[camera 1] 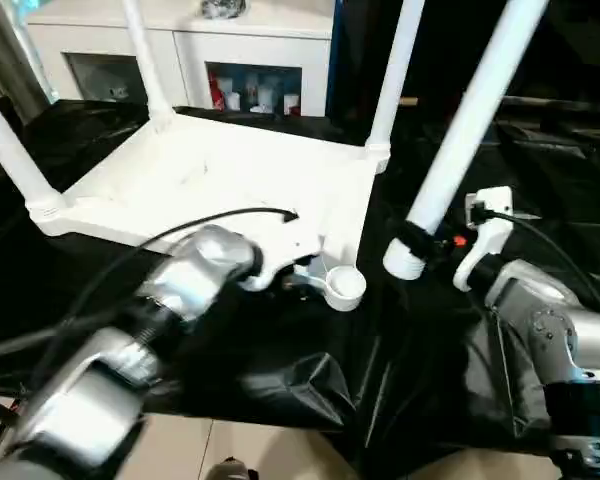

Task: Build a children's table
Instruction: Pick table leg

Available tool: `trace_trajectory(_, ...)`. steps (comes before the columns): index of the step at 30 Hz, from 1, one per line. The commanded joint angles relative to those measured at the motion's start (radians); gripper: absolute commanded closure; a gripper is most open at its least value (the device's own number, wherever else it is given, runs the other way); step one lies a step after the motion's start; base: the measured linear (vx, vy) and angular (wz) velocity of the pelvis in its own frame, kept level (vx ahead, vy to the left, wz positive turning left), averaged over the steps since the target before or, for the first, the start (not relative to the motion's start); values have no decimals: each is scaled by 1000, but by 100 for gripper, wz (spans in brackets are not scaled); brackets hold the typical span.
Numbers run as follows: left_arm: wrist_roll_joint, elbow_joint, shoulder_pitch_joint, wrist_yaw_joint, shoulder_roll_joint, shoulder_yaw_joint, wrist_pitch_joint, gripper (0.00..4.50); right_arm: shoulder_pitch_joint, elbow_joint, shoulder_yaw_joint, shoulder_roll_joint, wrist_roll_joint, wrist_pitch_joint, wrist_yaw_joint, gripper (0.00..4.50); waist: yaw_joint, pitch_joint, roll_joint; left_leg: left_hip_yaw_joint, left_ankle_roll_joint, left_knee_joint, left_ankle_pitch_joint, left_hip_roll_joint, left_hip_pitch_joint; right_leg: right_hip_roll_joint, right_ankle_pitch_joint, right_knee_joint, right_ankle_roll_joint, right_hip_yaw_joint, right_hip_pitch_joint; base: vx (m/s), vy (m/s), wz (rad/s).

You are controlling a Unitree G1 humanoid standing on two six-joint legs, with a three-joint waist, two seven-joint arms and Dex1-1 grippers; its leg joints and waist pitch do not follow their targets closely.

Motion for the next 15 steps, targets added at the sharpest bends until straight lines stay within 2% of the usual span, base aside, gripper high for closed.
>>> trace_trajectory(1, 21, 45, -25, 8, 1, -9, -23, 146, 3, -35, 0, -3, -2, -6, 3, 259, 4, -85, -7, -15, 17, -68, -194, 34, 11, -71, -315, -73, -114, 51, 67, 0, 0, 0)
trace_trajectory(4, 30, 87, -44, -17, -2, -8, -40, 182, 8, -33, 6, -3, -5, -13, 4, 259, 4, -84, -5, -14, 17, -68, -208, 34, 15, -71, -334, -78, -117, 50, 65, 0, 0, 0)
trace_trajectory(7, 23, 97, -53, -70, -1, 1, -52, 188, 11, -30, 11, -3, -10, -17, 6, 259, 5, -84, -4, -15, 13, -70, -215, 37, 17, -74, -339, -78, -124, 51, 64, 0, 0, 0)
trace_trajectory(9, 25, 108, -58, -93, -3, 2, -55, 219, 11, -30, 13, -1, -11, -18, 6, 259, 6, -83, -5, -15, 13, -69, -218, 36, 16, -74, -336, -78, -129, 51, 65, 0, 0, 0)
trace_trajectory(12, 42, 154, -75, -104, -12, -2, -77, 226, 8, -27, 18, 2, -16, -19, 6, 259, 7, -84, -5, -15, 15, -69, -210, 37, 16, -74, -317, -75, -135, 52, 65, 0, 0, 0)
trace_trajectory(15, 45, 178, -88, -119, -23, 0, -87, 266, 6, -23, 26, 0, -23, -22, 10, 259, 8, -84, -5, -15, 16, -68, -208, 37, 15, -75, -304, -74, -143, 52, 67, 0, 0, 0)
